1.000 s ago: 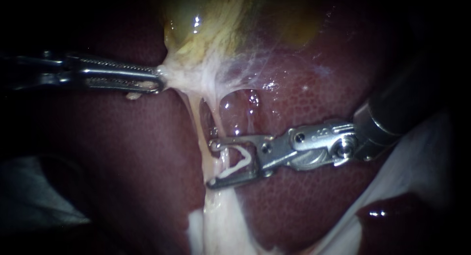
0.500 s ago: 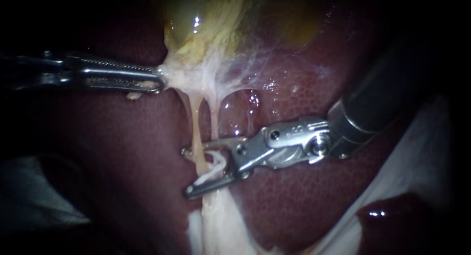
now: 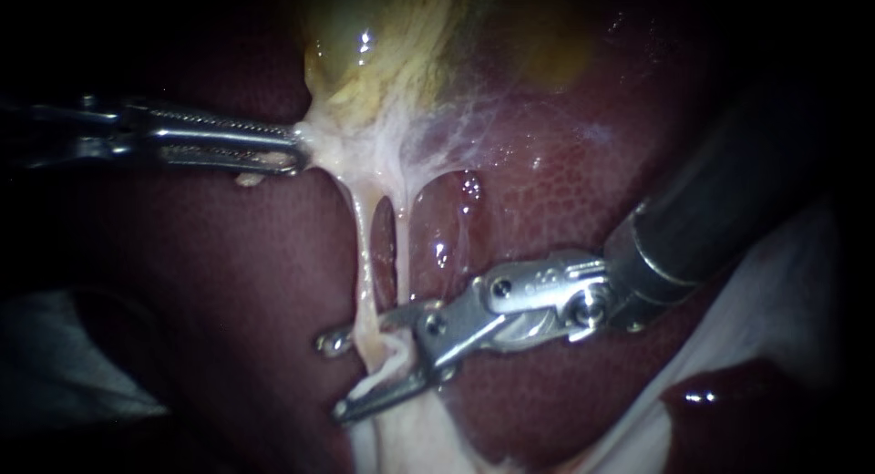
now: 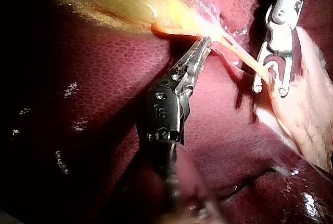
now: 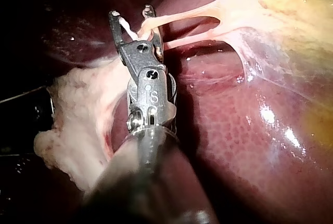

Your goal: Clipping first clip left tube

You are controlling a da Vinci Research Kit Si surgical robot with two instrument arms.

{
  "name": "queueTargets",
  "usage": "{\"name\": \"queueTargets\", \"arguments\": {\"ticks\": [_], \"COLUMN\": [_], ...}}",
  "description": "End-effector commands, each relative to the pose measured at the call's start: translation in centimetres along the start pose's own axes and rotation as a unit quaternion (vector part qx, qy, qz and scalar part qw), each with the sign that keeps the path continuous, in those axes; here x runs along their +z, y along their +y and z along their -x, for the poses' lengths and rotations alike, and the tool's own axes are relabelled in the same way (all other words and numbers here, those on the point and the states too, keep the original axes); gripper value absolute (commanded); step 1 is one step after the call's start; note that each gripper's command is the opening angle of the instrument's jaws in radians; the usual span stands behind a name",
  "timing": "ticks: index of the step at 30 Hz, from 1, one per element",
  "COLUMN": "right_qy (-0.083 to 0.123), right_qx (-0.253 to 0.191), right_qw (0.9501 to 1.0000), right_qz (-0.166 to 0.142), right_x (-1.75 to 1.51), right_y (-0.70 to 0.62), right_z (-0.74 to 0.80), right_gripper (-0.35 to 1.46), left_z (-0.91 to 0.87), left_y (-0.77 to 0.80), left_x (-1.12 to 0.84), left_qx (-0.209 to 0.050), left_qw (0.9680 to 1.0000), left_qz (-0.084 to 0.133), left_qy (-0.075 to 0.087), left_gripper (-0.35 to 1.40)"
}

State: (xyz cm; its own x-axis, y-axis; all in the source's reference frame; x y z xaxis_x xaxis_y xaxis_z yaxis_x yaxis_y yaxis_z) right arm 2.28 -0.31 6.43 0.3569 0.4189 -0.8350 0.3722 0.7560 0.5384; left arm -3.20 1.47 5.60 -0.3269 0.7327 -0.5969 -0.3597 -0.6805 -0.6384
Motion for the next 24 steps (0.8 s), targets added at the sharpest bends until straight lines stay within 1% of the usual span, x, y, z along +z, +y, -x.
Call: {"name": "queueTargets", "arguments": {"ticks": [1, 4, 9, 10, 11, 13, 16, 24], "right_qy": [0.0, 0.0, 0.0, 0.0, 0.001, 0.001, 0.002, 0.002], "right_qx": [0.0, 0.0, 0.0, 0.009, 0.018, 0.027, 0.027, 0.027], "right_qw": [1.0, 1.0, 1.0, 1.0, 0.9998, 0.9996, 0.9996, 0.9996], "right_qz": [0.0, 0.0, -0.001, -0.001, -0.001, -0.001, 0.0, 0.0], "right_x": [-0.01, -0.03, -0.05, -0.06, -0.07, -0.1, -0.12, -0.12], "right_y": [0.01, 0.01, 0.0, -0.01, -0.01, -0.01, -0.02, -0.01], "right_z": [0.01, 0.02, 0.03, 0.03, 0.03, 0.01, 0.0, 0.01], "right_gripper": [0.16, 0.05, -0.25, -0.32, -0.35, -0.35, -0.35, -0.35], "left_z": [0.0, 0.0, 0.0, 0.0, 0.0, 0.0, 0.0, 0.0], "left_y": [0.0, 0.0, 0.0, 0.0, 0.0, 0.0, 0.0, 0.0], "left_x": [0.0, 0.0, 0.0, 0.0, 0.0, 0.0, 0.0, 0.0], "left_qx": [0.0, 0.0, 0.0, 0.0, 0.0, 0.0, 0.0, 0.0], "left_qw": [1.0, 1.0, 1.0, 1.0, 1.0, 1.0, 1.0, 1.0], "left_qz": [0.0, 0.0, 0.0, 0.0, 0.0, 0.0, 0.0, 0.0], "left_qy": [0.0, 0.0, 0.0, 0.0, 0.0, 0.0, 0.0, 0.0], "left_gripper": [-0.35, -0.35, -0.35, -0.35, -0.35, -0.35, -0.35, -0.35]}}
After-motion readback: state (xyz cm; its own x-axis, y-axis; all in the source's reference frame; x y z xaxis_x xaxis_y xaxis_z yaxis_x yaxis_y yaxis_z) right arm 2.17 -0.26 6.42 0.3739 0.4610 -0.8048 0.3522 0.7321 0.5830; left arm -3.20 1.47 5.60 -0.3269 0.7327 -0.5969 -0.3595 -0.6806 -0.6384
